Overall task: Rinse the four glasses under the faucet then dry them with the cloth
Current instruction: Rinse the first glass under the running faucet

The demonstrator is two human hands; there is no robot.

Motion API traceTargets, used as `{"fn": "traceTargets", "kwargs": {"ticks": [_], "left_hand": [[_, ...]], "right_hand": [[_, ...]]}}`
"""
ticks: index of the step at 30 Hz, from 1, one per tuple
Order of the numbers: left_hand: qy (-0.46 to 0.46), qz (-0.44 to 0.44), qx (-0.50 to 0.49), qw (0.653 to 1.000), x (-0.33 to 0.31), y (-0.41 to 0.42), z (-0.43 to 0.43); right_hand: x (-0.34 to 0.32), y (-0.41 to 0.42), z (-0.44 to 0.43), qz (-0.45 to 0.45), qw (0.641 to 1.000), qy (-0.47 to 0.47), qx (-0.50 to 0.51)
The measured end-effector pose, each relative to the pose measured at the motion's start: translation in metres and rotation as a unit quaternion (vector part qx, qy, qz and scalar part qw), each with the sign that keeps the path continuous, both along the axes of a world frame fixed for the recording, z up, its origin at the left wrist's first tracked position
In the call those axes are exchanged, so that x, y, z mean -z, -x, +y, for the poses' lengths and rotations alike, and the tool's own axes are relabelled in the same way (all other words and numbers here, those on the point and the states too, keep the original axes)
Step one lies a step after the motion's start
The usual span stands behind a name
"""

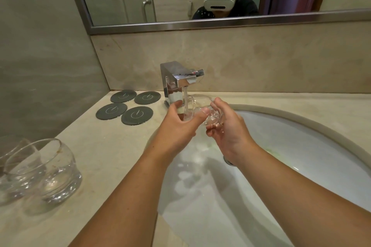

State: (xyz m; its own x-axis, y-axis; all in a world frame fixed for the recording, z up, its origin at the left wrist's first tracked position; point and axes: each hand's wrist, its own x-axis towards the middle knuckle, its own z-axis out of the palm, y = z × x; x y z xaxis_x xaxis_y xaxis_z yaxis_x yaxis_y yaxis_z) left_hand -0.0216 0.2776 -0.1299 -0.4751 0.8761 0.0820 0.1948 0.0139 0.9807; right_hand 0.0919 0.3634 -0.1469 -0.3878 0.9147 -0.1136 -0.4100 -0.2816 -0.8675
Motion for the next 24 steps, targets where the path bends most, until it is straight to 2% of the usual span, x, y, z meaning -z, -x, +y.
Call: {"fn": "traceTargets", "kwargs": {"ticks": [7,16,24], "left_hand": [[-0.014,-0.035,-0.005,0.999,0.0041,0.0034,0.0020],[-0.019,0.028,0.013,0.999,0.0037,0.0030,-0.0010],[0.004,0.011,0.024,1.000,0.0058,0.0000,0.0005]], "right_hand": [[0.0023,0.0006,0.0008,-0.020,0.999,-0.023,-0.012],[0.0037,0.0022,0.0006,-0.031,0.996,0.053,-0.069],[0.0089,0.0045,0.0080,-0.005,0.999,0.039,-0.017]]}}
